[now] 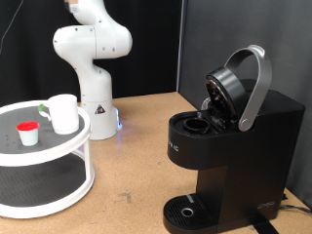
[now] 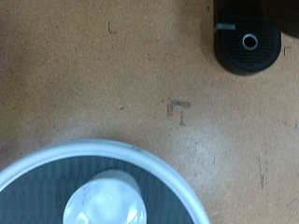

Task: Make a cup of coffee with the keurig machine

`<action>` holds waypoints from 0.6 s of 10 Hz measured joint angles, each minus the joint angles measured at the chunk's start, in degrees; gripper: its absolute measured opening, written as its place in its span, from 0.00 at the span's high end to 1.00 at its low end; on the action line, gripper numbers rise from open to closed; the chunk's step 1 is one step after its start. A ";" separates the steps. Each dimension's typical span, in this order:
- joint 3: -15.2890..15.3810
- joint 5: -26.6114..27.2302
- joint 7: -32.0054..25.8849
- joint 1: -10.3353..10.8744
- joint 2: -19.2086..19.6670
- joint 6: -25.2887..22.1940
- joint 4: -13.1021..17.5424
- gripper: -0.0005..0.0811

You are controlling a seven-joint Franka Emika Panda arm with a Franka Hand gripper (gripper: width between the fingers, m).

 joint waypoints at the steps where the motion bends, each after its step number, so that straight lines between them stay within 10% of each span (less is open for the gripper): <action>1: -1.36 -1.15 -1.17 -0.48 0.03 -0.41 0.24 0.01; 6: -7.92 -6.06 -8.31 -1.32 1.89 -6.91 5.34 0.01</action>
